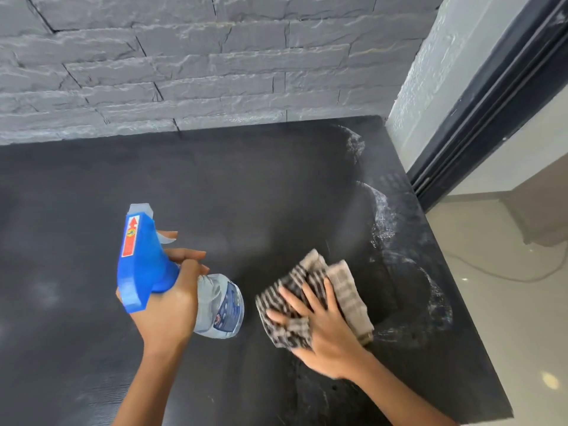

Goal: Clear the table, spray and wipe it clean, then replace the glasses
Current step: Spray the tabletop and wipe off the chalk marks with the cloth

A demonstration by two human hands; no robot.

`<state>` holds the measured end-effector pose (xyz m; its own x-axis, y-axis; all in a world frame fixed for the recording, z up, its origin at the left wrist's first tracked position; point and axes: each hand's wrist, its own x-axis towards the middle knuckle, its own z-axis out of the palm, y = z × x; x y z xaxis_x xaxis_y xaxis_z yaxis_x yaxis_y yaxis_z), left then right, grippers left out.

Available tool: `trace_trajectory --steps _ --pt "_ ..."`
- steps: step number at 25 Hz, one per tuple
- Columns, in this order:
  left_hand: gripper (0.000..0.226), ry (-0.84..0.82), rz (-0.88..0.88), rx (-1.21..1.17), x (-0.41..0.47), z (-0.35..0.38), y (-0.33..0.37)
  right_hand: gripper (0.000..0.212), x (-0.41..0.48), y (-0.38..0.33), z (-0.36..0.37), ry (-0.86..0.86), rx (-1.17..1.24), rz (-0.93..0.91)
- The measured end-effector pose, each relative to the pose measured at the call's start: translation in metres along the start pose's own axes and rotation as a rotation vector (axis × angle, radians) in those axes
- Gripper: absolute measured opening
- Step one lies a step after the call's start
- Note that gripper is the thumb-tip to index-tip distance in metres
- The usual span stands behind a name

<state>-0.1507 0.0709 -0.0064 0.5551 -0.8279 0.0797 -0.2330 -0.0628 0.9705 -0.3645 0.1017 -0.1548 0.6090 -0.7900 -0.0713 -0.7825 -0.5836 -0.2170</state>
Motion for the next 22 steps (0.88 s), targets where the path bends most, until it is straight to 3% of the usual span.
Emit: trace_trajectory --steps 4,9,12,16,19,22 --pt "0.027 0.037 -0.011 -0.038 0.004 -0.003 -0.002 0.061 -0.051 0.046 -0.007 -0.024 -0.051 0.062" --pt "0.039 -0.004 0.059 -0.019 -0.007 0.004 -0.001 0.057 0.041 0.048 -0.023 0.009 0.001 0.498" --pt "0.026 0.017 0.105 -0.043 -0.01 0.013 0.006 0.06 0.04 -0.011 -0.007 -0.004 0.022 0.316" --pt "0.023 0.055 0.126 -0.053 -0.019 0.002 0.012 0.063 -0.067 -0.069 0.026 0.026 -0.033 0.031" --pt "0.022 0.074 0.101 -0.034 -0.048 -0.019 0.008 0.063 -0.135 -0.036 0.026 0.061 -0.068 0.134" --pt "0.023 0.06 0.131 -0.058 -0.092 -0.047 0.008 0.057 -0.121 -0.002 0.005 0.074 -0.064 0.425"
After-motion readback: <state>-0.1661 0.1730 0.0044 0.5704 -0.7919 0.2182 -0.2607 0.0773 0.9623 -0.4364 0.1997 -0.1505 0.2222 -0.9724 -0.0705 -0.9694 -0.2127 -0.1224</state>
